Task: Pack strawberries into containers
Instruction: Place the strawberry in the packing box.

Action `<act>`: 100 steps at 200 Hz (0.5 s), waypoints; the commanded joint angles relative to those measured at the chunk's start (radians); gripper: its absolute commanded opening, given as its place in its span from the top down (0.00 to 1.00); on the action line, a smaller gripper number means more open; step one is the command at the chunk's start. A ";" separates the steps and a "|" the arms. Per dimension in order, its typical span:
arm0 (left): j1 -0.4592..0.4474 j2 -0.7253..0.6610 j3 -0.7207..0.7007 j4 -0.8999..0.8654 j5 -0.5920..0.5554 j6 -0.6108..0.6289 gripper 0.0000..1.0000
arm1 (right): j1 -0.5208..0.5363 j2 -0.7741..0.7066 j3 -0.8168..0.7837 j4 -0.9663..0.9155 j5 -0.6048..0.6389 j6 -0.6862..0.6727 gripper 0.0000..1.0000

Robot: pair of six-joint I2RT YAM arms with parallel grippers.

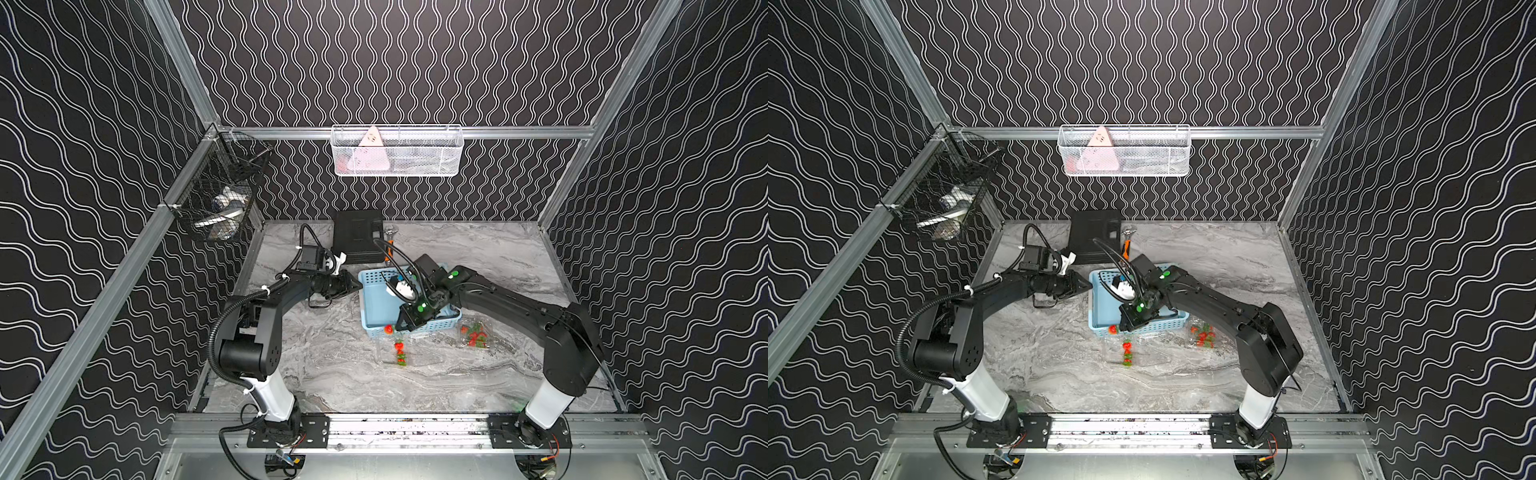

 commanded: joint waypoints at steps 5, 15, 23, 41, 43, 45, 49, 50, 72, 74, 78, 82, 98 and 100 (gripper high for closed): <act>0.001 -0.006 -0.004 0.032 0.015 0.008 0.72 | 0.020 0.005 -0.053 0.056 0.006 0.040 1.00; 0.001 -0.006 -0.005 0.030 0.014 0.009 0.72 | 0.031 0.021 -0.054 0.062 0.009 0.040 1.00; 0.001 -0.006 -0.004 0.029 0.015 0.009 0.72 | 0.040 0.034 -0.051 0.065 0.011 0.040 1.00; 0.001 -0.006 -0.003 0.025 0.012 0.014 0.72 | 0.063 0.064 -0.031 0.060 0.006 0.036 1.00; 0.001 -0.007 -0.003 0.026 0.012 0.014 0.72 | 0.066 0.067 -0.028 0.057 0.006 0.034 1.00; 0.001 -0.006 -0.003 0.025 0.012 0.015 0.72 | 0.069 0.071 -0.022 0.053 0.008 0.033 1.00; 0.001 -0.005 -0.002 0.024 0.013 0.015 0.72 | 0.074 0.077 -0.016 0.045 0.013 0.029 0.97; 0.001 -0.004 -0.003 0.024 0.013 0.016 0.72 | 0.075 0.078 -0.014 0.043 0.013 0.027 0.96; 0.001 -0.003 -0.001 0.020 0.012 0.017 0.72 | 0.079 0.062 0.013 0.032 0.040 0.029 0.67; 0.001 -0.003 -0.001 0.020 0.012 0.017 0.72 | 0.079 0.057 0.015 0.032 0.046 0.030 0.64; 0.001 -0.003 -0.001 0.021 0.013 0.018 0.72 | 0.074 0.044 0.023 0.029 0.056 0.030 0.61; 0.001 -0.003 0.000 0.021 0.013 0.017 0.72 | 0.067 0.034 0.031 0.025 0.061 0.029 0.59; 0.001 -0.002 0.000 0.018 0.013 0.018 0.72 | 0.020 -0.007 0.070 0.010 0.069 0.025 0.55; 0.001 -0.002 0.000 0.018 0.013 0.017 0.72 | 0.014 -0.012 0.074 0.009 0.072 0.024 0.54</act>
